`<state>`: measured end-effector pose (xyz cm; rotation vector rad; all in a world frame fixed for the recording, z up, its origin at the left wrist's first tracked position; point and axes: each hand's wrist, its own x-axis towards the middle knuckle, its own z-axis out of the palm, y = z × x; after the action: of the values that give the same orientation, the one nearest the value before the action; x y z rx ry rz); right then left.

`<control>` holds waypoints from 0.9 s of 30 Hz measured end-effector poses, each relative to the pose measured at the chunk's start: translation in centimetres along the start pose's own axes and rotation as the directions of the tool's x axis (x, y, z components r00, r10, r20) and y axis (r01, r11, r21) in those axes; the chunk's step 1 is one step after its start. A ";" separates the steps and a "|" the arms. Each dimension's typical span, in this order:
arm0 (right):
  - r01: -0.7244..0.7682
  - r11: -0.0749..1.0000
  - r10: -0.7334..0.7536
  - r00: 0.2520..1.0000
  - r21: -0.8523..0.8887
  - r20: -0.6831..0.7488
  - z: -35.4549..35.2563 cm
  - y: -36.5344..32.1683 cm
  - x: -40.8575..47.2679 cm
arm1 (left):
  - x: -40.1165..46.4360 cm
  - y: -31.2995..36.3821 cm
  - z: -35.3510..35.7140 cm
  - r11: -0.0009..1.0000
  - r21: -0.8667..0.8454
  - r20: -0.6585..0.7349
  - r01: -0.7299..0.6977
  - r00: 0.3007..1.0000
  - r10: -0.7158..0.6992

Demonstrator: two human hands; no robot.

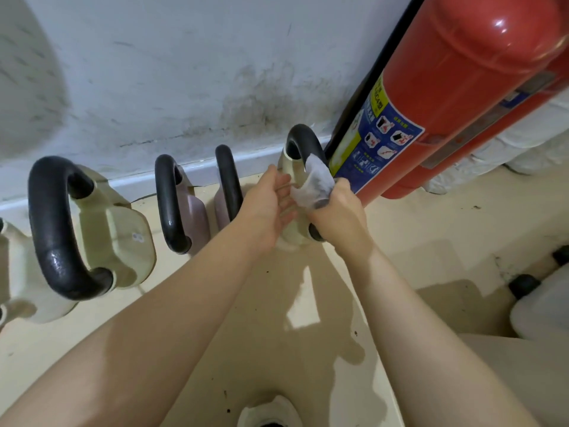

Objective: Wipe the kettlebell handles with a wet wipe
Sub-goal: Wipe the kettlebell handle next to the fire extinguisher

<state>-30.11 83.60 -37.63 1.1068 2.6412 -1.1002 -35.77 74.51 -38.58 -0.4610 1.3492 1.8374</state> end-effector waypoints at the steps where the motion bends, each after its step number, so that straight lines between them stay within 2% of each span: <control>1: -0.027 0.999 0.025 0.999 0.034 0.048 -0.3 -0.5 0.3 | 0.0 0.0 0.2 1.000 0.026 0.006 -0.004 1.000 0.004; 4: -0.162 0.966 0.146 0.985 0.203 0.093 -0.8 -2.5 3.4 | 0.1 -0.3 0.7 0.997 0.070 0.027 -0.017 1.000 0.015; 8: 0.028 0.989 -0.044 0.993 0.144 0.108 -1.2 -2.3 3.8 | 0.3 -1.1 0.5 0.995 0.090 -0.026 -0.037 0.999 0.039; 12: 0.112 0.947 -0.164 0.975 0.301 0.153 -0.7 1.7 1.0 | 1.0 -0.4 0.7 0.989 0.132 -0.111 -0.066 0.990 0.081; 14: 0.103 0.928 -0.156 0.980 0.357 0.122 0.0 2.2 0.9 | 1.1 0.3 1.7 0.971 0.232 -0.080 -0.060 0.994 0.080; 16: 0.065 0.926 -0.097 0.993 0.371 0.069 0.2 2.0 1.4 | 1.3 0.8 3.1 0.927 0.367 -0.040 -0.076 0.994 0.097; 18: 0.080 0.923 -0.107 0.993 0.376 0.051 0.1 1.9 1.8 | 1.4 1.0 4.3 0.885 0.455 -0.015 -0.098 0.993 0.118; 22: 0.164 0.946 -0.189 0.980 0.279 0.064 -0.3 2.2 2.0 | 1.6 0.9 5.2 0.916 0.390 -0.023 -0.094 0.993 0.112; 25: 0.169 0.936 -0.204 0.975 0.308 0.084 -0.5 2.4 2.0 | 1.4 1.0 4.7 0.862 0.494 0.010 -0.115 0.992 0.127; 27: 0.201 0.942 -0.225 0.972 0.267 0.062 -0.6 2.5 1.6 | 0.7 1.3 3.7 0.840 0.532 0.046 -0.108 0.994 0.099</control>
<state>-29.56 86.17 -39.24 0.7916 2.6482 -1.5358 -36.62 78.02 -36.91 -0.0750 1.8215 1.4460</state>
